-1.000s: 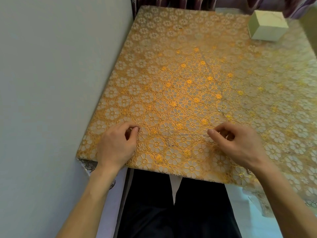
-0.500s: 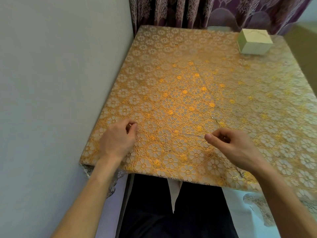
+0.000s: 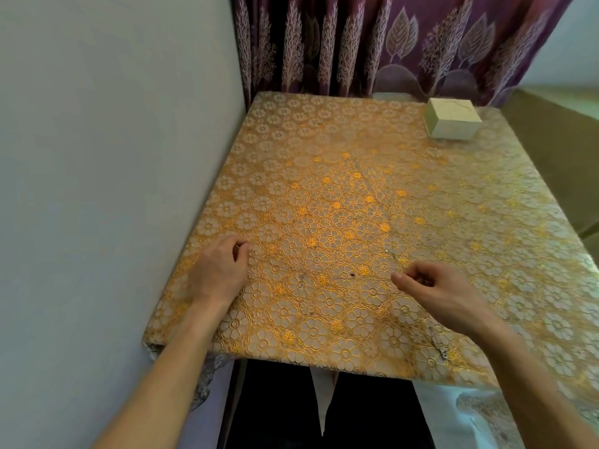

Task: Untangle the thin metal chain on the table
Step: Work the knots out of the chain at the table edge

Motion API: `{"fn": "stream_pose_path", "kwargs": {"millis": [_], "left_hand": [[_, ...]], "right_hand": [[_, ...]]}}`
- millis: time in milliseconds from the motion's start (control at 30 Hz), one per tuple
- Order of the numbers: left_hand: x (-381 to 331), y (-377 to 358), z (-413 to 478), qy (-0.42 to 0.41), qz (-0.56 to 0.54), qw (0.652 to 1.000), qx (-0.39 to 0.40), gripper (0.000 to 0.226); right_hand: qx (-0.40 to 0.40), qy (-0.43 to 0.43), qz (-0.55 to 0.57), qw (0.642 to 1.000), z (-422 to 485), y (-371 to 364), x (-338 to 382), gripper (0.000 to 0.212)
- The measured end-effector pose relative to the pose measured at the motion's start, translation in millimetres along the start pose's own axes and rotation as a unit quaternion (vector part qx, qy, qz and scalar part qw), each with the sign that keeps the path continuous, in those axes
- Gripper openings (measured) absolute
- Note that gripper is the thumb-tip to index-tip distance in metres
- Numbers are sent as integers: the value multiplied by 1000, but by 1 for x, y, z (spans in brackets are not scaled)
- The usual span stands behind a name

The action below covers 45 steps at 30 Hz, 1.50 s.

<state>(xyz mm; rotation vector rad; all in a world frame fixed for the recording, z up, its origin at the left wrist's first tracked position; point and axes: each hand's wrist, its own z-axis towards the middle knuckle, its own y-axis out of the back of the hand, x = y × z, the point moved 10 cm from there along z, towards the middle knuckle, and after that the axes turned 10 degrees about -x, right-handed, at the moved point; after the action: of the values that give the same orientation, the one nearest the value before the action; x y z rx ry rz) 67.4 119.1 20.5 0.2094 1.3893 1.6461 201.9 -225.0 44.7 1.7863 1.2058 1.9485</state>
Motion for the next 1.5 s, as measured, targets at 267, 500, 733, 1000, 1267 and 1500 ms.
{"fn": "stream_pose_path", "kwargs": {"millis": [267, 500, 733, 1000, 1267, 1500], "left_hand": [[0, 4, -8, 13, -38, 999, -31, 27], [6, 1, -9, 27, -47, 998, -26, 29], [6, 2, -8, 32, -43, 998, -33, 29], [5, 3, -9, 34, -38, 998, -31, 30], [6, 2, -10, 39, -37, 998, -27, 29], [4, 4, -11, 43, -35, 998, -27, 30]], "right_hand": [[-53, -26, 59, 997, -9, 26, -8, 28], [-144, -32, 168, 975, -15, 43, -5, 23], [-224, -54, 199, 952, -22, 63, -23, 23], [-262, -60, 222, 937, -28, 73, -31, 25], [-301, -66, 236, 922, -37, 83, -37, 27], [-332, -77, 238, 910, -45, 89, -41, 20]]}}
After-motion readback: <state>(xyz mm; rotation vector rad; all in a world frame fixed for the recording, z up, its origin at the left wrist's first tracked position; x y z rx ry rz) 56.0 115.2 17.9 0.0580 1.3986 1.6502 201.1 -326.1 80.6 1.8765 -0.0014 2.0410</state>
